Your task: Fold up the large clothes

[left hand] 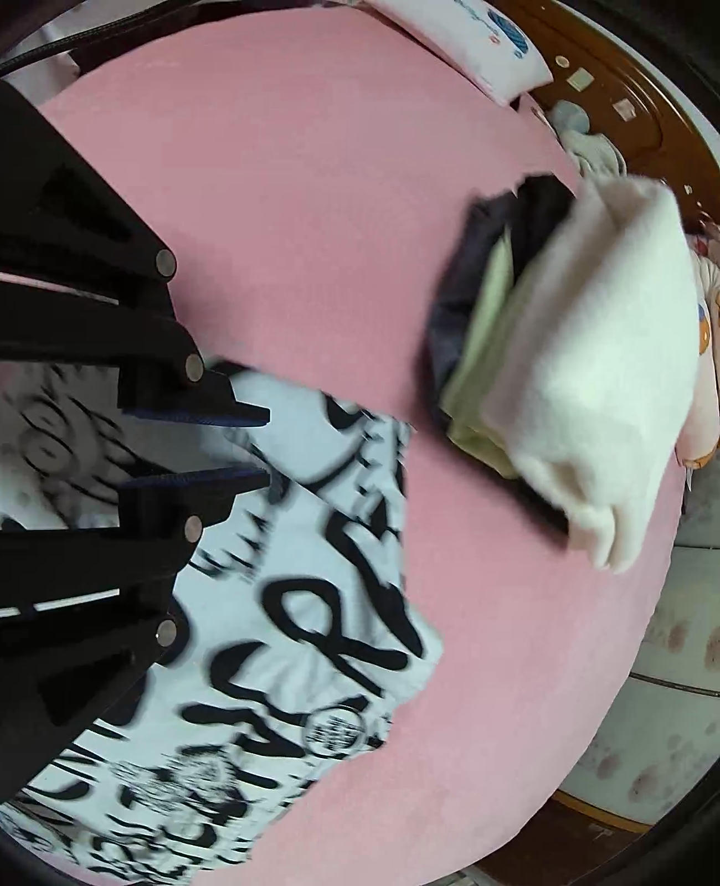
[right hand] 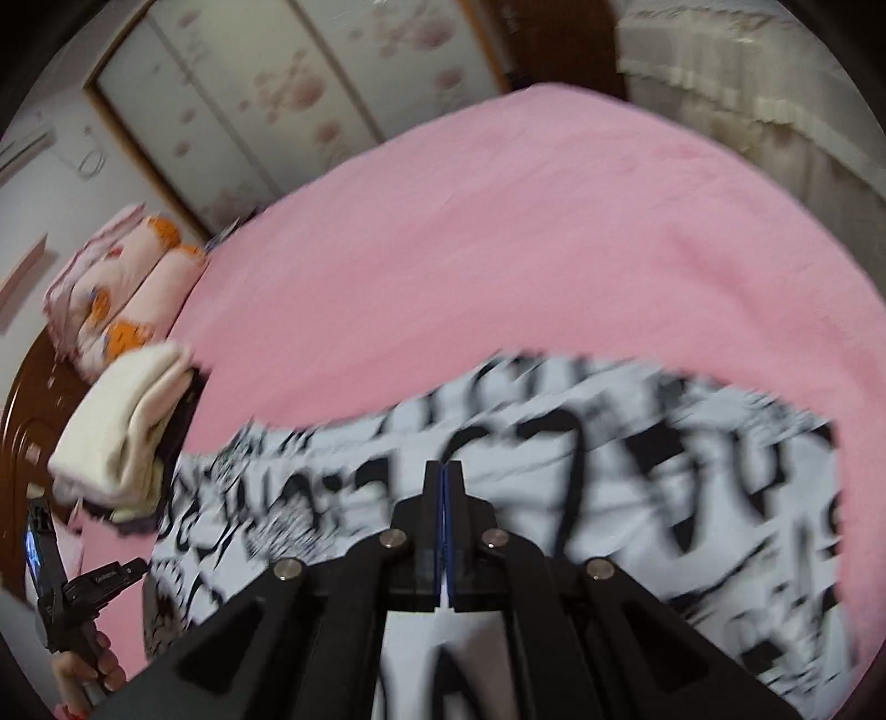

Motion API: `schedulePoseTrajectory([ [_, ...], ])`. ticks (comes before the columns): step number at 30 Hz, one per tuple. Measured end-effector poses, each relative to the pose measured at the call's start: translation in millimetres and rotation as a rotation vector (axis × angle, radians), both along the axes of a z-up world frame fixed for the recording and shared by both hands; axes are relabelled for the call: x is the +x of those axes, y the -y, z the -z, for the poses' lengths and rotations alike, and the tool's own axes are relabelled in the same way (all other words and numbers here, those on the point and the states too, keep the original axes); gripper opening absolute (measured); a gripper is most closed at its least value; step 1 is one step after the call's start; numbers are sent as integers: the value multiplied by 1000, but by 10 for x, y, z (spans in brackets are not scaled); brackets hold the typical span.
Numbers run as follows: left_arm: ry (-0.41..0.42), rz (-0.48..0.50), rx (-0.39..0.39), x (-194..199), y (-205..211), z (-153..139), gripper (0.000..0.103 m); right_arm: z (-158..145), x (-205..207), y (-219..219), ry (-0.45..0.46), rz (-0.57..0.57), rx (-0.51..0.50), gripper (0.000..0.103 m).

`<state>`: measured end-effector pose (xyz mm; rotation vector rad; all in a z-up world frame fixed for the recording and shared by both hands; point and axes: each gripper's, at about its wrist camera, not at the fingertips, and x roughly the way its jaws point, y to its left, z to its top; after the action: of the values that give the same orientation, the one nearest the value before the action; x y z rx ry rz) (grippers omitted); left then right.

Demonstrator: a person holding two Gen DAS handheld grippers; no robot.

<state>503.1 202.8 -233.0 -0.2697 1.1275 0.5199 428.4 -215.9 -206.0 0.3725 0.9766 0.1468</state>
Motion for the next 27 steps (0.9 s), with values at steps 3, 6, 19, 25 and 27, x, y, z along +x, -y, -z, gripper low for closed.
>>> schedulePoseTrajectory([
  [3, 3, -21, -57, -317, -56, 16, 13, 159, -36, -272, -54, -35, 30, 0],
  [6, 13, -58, -138, -748, -63, -25, 13, 346, -85, -519, -134, -61, 32, 0],
  [19, 72, -84, -470, -1577, -196, 125, 37, 893, -218, -1051, -407, -114, -87, 0],
  [25, 137, -145, -639, -1701, -305, 333, 49, 914, -137, -996, -447, -135, -47, 0],
  [27, 143, -156, -673, -1702, -350, 408, 49, 924, -131, -976, -450, -128, -35, 0],
])
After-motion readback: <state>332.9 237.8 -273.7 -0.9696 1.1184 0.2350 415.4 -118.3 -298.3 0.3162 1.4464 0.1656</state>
